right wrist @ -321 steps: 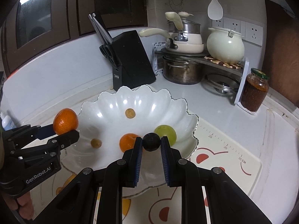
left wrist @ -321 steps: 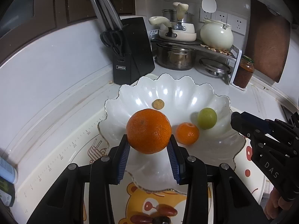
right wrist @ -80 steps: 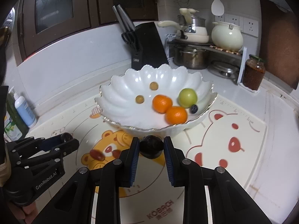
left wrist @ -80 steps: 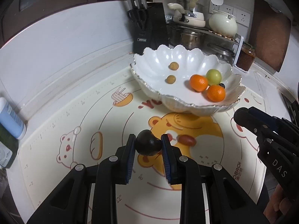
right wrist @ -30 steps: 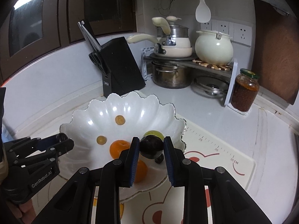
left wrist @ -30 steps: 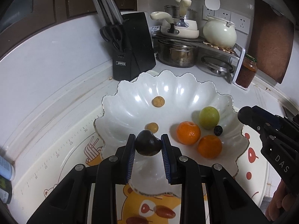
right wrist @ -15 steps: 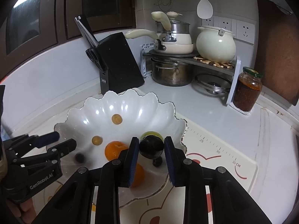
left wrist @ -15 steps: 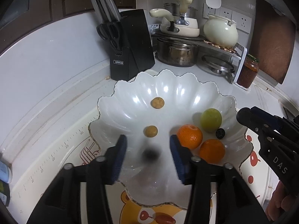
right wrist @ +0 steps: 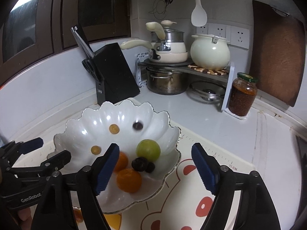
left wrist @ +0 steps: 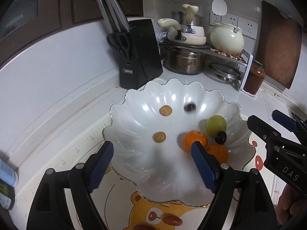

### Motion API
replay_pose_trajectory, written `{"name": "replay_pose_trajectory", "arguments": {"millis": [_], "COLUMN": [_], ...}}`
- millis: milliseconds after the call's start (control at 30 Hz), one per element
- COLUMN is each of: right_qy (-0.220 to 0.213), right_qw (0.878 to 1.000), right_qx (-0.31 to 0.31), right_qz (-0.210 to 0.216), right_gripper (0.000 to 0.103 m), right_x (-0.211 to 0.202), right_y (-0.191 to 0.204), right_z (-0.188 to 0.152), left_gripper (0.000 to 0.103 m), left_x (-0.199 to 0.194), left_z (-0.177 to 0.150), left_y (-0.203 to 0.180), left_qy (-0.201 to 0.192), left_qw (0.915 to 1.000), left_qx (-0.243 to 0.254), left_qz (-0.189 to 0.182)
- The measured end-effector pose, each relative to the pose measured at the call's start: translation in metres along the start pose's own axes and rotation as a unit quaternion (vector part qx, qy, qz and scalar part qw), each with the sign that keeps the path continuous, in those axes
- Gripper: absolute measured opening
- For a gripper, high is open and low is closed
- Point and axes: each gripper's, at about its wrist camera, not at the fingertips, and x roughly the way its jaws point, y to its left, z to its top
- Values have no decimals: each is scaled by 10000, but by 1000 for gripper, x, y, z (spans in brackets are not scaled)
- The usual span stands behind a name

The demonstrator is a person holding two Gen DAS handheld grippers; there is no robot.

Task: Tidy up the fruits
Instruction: 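Move both open tools back toward the two red dates on the mat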

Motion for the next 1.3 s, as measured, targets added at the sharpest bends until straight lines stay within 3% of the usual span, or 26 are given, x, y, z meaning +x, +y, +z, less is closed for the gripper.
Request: {"name": "replay_pose_trajectory", "arguments": {"millis": [67,300,567,1000,1300], "right_qy": [-23,-92,-158,-240,-261], "right_qw": [10000,9999,9998,9996,9995], "right_qx": [42,99,90,160,129], "right_qz": [-38,-42,-61,-59,-72], "right_gripper": [84,84,84,84,84], "right_x": [-4,-20,-41,-71,-85], "right_y": [1,5,9,15,20], "right_z": [0,-3,-11,-29,-40], "left_gripper": [93,94,102,103,103], "left_x": [-5,-24,-46,-74,-83], "left_z": [-1,-6,-17,-38,-54], "left_y": [2,7,12,15,19], "left_qy": [-43,-136,-227,-264,-255], "left_qw": [10000,9997,9991,9982,9985], "left_qx": [-48,-87,-158,-221,-310], "left_qz": [62,183,310,501,363]}}
